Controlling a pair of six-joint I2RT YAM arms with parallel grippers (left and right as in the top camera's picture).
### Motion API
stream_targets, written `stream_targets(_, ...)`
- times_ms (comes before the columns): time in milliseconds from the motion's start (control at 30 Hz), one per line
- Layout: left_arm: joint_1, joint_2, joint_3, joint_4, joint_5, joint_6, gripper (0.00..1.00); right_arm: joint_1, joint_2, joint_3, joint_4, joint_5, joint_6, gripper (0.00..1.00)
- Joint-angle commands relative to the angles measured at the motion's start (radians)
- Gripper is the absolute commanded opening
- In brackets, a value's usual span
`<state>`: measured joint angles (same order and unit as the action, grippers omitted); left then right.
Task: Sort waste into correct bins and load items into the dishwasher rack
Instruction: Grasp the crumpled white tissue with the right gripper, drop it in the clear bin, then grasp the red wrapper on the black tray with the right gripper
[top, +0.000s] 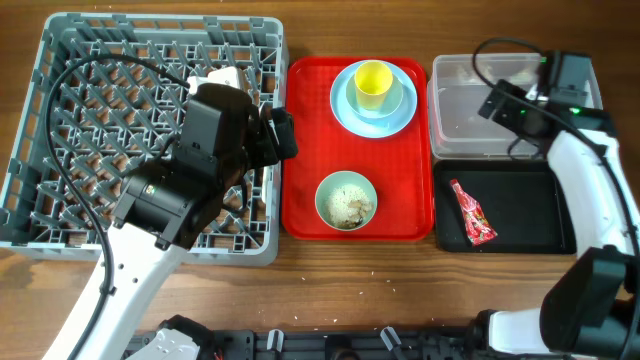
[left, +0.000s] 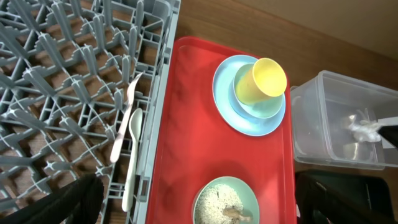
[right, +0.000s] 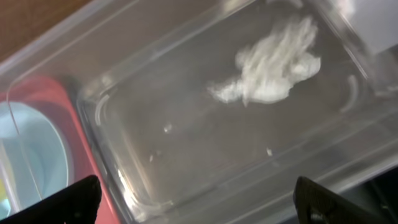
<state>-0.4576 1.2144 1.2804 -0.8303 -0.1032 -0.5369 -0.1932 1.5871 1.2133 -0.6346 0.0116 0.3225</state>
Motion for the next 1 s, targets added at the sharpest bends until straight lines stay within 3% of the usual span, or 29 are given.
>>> stream_targets(0,0.004,-0.003,0.010,0.003,0.006,0.002,1.00,-0.043,-0.156,0.156,-0.168,-0.204,-0.121,1.00)
stream_targets(67,0.004,-0.003,0.010,0.003,0.006,0.002,1.00,-0.042,-0.254,0.186,-0.375,-0.196,-0.139,0.96)
stream_targets(167,0.004,-0.003,0.010,0.003,0.006,0.002,1.00,-0.042,-0.311,0.164,-0.681,-0.196,-0.136,0.82)
stream_targets(233,0.004,-0.003,0.010,0.003,0.006,0.002,1.00,-0.042,-0.319,0.042,-0.718,-0.196,-0.127,0.80)
stream_targets(300,0.004,-0.003,0.010,0.003,0.006,0.002,1.00,-0.042,-0.317,-0.161,-0.644,-0.232,-0.020,0.82)
stream_targets(400,0.004,-0.003,0.010,0.003,0.006,0.002,1.00,-0.042,-0.317,-0.307,-0.440,-0.298,0.096,0.82)
stream_targets(533,0.004,-0.003,0.010,0.003,0.006,0.002,1.00,-0.042,-0.317,-0.498,-0.202,-0.186,0.254,0.82)
stream_targets(633,0.004,-0.003,0.010,0.003,0.006,0.002,1.00,-0.042,-0.315,-0.588,-0.070,-0.178,0.254,0.82)
stream_targets(733,0.004,-0.003,0.010,0.003,0.006,0.002,1.00,-0.042,-0.315,-0.600,-0.052,-0.099,0.254,0.61)
stream_targets(767,0.004,-0.003,0.010,0.003,0.006,0.002,1.00,-0.042,-0.314,-0.600,-0.056,-0.066,0.253,0.59)
stream_targets(967,0.004,-0.003,0.010,0.003,0.006,0.002,1.00,-0.042,-0.314,-0.684,0.060,-0.053,0.257,0.68)
